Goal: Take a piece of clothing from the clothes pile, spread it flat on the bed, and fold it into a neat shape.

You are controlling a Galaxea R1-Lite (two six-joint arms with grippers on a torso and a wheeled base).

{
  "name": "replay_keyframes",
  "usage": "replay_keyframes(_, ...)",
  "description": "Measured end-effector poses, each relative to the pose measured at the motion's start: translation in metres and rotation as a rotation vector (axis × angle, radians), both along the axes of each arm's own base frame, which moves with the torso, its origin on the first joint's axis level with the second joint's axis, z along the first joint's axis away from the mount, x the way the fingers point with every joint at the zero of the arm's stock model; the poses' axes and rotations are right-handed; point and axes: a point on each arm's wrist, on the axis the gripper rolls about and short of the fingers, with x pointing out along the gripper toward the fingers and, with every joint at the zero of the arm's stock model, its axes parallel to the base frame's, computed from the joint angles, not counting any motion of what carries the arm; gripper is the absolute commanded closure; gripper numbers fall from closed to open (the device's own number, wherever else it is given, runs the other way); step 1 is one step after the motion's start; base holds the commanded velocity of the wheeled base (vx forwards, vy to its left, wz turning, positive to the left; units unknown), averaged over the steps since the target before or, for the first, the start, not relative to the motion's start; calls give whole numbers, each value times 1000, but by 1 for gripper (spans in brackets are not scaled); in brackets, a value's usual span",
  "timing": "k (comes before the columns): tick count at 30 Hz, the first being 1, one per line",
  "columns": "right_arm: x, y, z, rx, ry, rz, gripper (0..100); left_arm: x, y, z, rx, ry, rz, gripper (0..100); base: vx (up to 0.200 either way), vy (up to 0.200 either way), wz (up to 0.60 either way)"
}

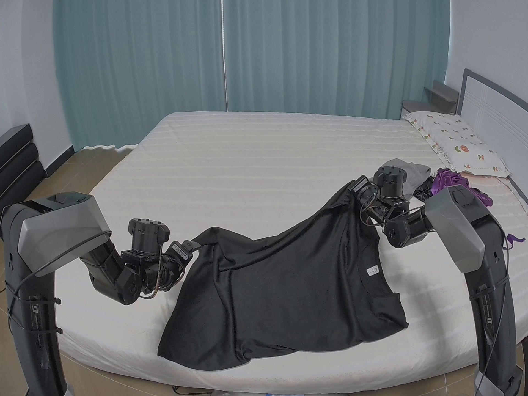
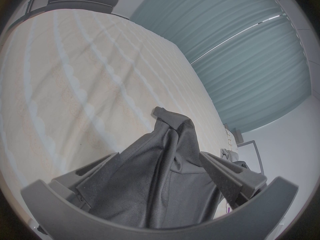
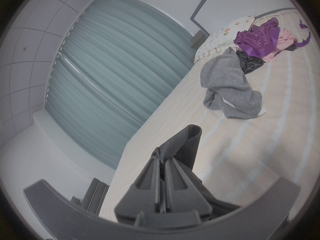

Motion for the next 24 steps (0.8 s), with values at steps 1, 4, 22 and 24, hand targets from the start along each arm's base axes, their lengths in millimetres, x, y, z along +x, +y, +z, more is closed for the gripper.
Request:
replay_keyframes(1, 3, 0, -2, -1, -3, -10, 0, 0, 0, 0, 0, 0, 0, 0, 0, 0, 0)
replay_keyframes(4, 9, 0, -17, -15, 29, -32, 0, 0, 0, 0, 1, 1, 0, 0, 0, 0, 0)
replay_keyframes(22, -21, -21, -56, -53, 239, -27, 0, -2, 0, -1, -7, 8, 0, 0, 0, 0, 0)
replay_keyframes(24, -33, -22, -57, -54, 260, -17, 0, -3, 1, -1, -7, 7, -1, 0, 0, 0, 0)
